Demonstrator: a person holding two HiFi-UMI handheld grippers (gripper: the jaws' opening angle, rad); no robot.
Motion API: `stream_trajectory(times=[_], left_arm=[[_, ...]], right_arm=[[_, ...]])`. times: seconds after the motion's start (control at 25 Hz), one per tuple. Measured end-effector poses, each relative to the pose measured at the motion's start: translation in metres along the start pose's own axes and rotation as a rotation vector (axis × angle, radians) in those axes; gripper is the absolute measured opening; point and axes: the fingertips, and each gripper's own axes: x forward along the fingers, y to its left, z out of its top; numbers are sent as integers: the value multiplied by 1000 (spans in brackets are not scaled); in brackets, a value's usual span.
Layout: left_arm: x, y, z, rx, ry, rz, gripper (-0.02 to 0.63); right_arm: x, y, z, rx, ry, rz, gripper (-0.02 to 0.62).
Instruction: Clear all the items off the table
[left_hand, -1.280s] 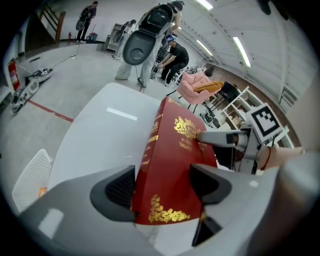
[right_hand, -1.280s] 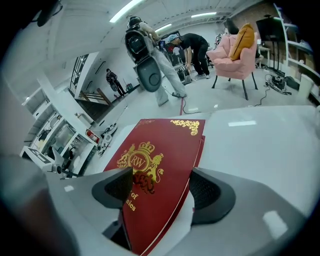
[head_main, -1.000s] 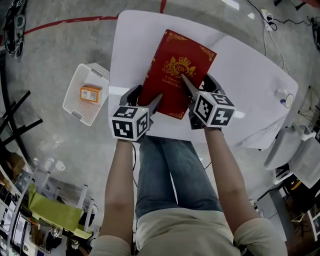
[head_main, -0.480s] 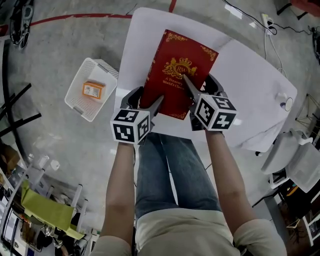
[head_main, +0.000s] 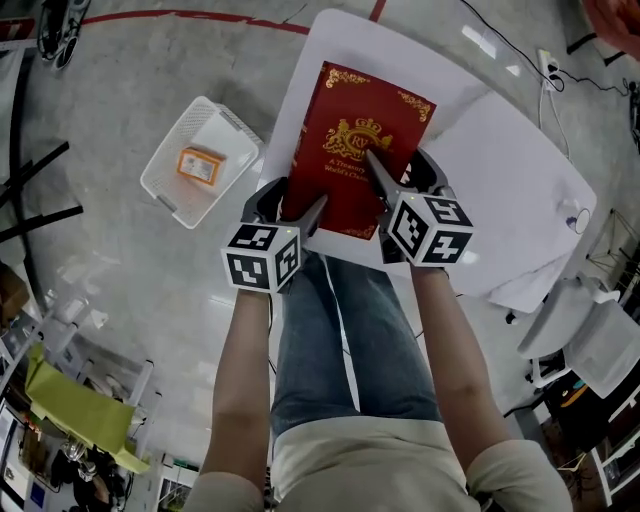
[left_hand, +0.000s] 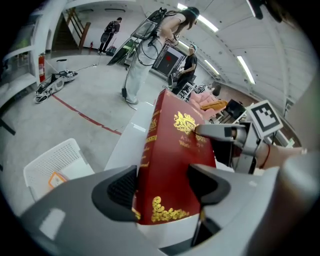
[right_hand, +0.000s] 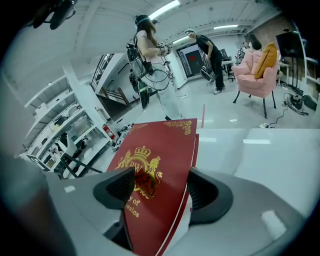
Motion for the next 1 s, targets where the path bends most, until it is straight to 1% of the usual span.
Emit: stream_trajectory(times=[0.24, 0.4, 0.44, 0.84, 0.92, 1.0], left_arm=[[-29, 26, -10, -36, -34, 27, 322], [-69, 75, -21, -69, -62, 43, 322], [-75, 82, -23, -77, -67, 48, 322], [-76, 73, -34, -145, -110, 112, 321], [-90, 91, -42, -164, -120, 121, 321], [-112, 120, -51, -183, -128, 128, 319]], right_arm=[[8, 42, -4, -37, 3, 34, 319], [26, 107, -15, -71, 10, 57, 319], [29, 116, -16, -80, 12, 63, 318], [30, 120, -15, -150, 38, 141, 316], [38, 143, -23, -166, 49, 154, 316], [49, 179, -33, -183, 62, 165, 316]])
